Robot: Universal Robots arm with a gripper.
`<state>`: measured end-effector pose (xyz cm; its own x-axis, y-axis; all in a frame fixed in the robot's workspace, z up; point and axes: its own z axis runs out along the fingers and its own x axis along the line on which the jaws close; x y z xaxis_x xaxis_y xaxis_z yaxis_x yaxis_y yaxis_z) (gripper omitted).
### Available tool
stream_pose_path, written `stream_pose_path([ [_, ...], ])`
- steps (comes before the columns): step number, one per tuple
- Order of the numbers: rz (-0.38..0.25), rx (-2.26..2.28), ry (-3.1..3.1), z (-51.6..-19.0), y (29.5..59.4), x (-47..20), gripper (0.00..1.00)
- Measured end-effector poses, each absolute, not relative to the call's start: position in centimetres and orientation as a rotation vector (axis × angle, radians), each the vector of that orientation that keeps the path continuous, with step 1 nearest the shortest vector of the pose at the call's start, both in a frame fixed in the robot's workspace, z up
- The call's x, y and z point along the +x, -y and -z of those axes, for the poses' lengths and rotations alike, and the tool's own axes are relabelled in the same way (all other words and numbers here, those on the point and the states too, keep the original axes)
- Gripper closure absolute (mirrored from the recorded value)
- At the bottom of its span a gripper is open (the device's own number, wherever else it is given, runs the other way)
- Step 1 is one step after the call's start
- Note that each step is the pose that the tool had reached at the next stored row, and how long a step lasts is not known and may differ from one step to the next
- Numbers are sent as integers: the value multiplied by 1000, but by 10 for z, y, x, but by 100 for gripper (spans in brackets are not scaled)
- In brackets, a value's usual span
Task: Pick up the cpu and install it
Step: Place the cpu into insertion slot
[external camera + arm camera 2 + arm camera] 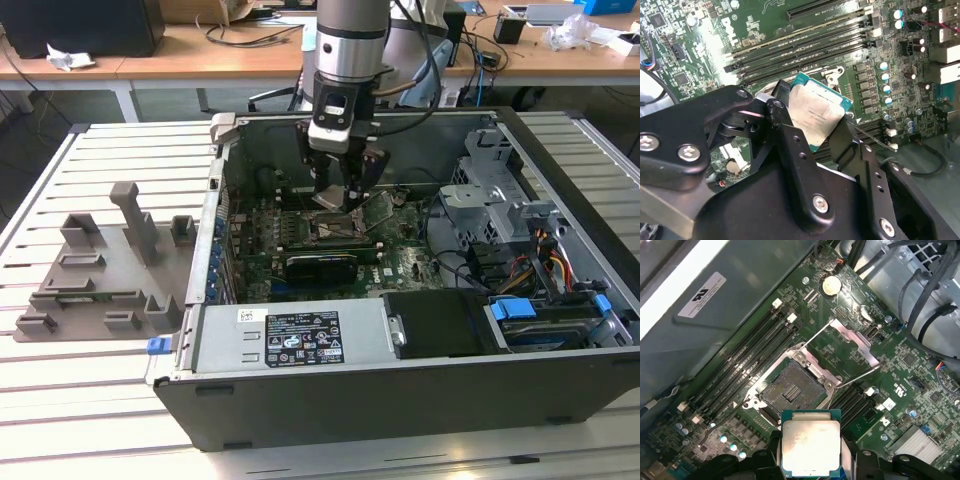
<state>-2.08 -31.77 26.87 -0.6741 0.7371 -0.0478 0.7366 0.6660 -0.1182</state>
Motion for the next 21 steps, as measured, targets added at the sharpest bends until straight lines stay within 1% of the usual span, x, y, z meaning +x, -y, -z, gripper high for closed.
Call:
stream_pose_path([
  [21,-199,-1452,2765,-267,318,-21,45],
])
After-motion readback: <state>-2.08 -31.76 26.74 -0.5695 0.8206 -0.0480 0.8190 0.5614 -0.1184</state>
